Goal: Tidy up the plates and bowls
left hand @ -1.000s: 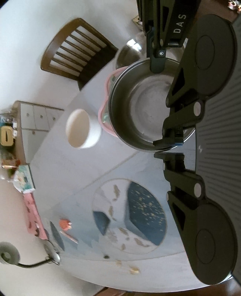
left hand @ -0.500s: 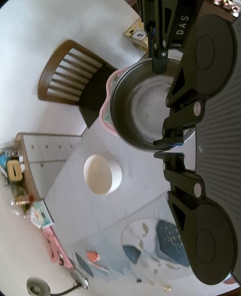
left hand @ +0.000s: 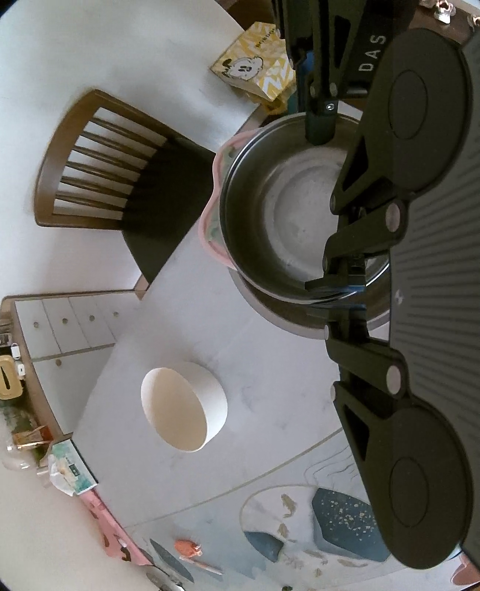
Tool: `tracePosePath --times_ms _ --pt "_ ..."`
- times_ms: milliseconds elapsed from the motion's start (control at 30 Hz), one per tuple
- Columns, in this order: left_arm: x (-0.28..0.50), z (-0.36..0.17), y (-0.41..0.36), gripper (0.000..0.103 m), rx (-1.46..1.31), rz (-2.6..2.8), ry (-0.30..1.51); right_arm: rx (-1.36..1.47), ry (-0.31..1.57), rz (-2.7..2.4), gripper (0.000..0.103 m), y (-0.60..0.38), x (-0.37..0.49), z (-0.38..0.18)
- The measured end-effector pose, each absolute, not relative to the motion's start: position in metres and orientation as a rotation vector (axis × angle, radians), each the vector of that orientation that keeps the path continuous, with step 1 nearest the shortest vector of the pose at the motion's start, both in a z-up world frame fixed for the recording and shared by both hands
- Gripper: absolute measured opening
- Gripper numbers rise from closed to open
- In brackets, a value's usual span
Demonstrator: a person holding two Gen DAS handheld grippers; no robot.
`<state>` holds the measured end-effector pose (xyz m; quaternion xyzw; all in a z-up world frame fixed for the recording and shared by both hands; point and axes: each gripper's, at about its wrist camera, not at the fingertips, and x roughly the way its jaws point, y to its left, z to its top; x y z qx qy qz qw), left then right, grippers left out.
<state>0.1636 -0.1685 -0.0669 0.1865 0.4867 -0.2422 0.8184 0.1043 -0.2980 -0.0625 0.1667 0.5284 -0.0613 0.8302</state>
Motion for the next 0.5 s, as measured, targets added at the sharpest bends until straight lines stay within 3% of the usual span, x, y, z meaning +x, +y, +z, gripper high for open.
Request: tracePosePath --times_ms 500 --pt "0.167 -0.084 -0.180 0.005 0.422 -0.511 1.045 0.389 1.157 -0.130 0.014 -0.304 0.110 -0.084"
